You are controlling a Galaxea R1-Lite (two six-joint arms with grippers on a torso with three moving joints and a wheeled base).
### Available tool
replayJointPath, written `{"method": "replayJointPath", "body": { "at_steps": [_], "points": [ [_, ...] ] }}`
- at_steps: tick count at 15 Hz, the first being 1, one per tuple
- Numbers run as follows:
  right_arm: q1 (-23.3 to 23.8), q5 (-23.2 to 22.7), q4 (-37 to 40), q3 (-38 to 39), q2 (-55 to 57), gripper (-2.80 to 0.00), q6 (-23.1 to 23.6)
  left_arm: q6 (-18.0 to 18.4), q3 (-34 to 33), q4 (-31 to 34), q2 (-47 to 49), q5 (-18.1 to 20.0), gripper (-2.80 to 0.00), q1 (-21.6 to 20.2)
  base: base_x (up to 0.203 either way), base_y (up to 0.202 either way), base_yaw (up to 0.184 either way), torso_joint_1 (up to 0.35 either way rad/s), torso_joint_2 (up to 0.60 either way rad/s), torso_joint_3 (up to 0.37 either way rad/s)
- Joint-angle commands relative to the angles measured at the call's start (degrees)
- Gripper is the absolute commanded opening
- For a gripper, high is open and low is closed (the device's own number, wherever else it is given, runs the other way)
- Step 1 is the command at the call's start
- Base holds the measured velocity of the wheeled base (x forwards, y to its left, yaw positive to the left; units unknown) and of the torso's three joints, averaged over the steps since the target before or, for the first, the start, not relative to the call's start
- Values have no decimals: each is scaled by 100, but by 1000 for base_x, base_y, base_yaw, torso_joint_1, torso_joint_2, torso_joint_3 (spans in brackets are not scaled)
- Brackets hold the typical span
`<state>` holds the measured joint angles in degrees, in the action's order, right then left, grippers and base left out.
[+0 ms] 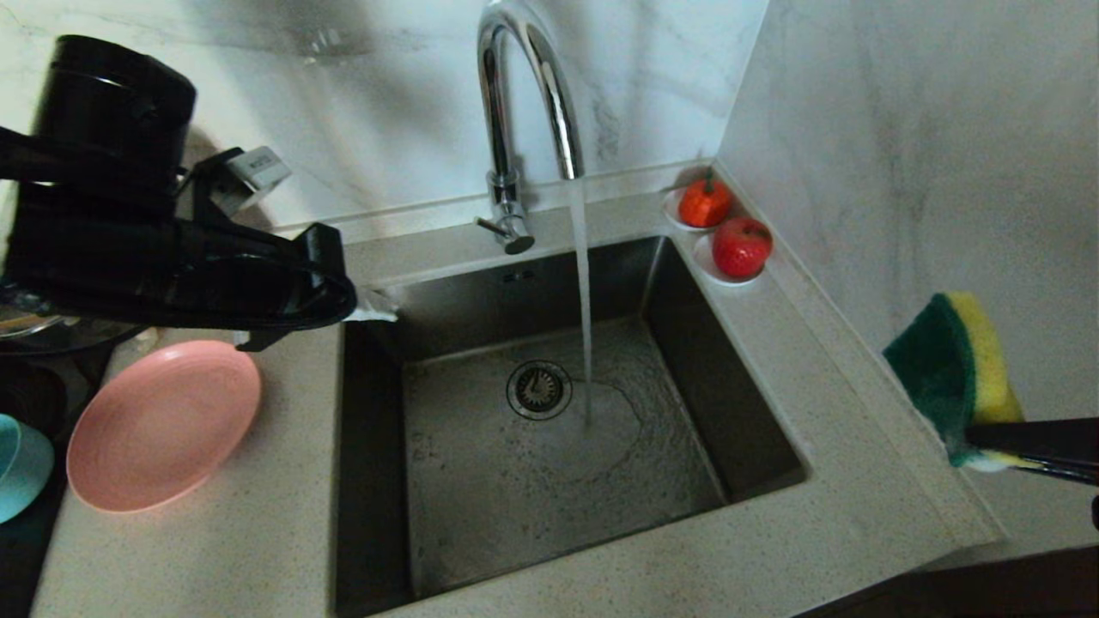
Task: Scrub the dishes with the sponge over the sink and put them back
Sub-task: Turn off the faucet
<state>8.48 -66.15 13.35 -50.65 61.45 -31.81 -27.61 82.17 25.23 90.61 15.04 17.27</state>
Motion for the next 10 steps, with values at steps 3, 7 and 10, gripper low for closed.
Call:
{"method": "replayJointPath", "body": {
  "at_steps": [3,7,10],
  "points": [
    [13,-82,-49,158,-19,-280,-19,-419,465,198,810,7,-280,379,0,0,0,0,0,0],
    [13,-82,-332,362,77,-280,-27,-836,1042,212,1326,15,-280,562,0,0,0,0,0,0],
    [13,-78,-355,408,139,-280,-19,-899,1325,210,1576,18,-280,590,0,0,0,9,-1,2]
  ]
}}
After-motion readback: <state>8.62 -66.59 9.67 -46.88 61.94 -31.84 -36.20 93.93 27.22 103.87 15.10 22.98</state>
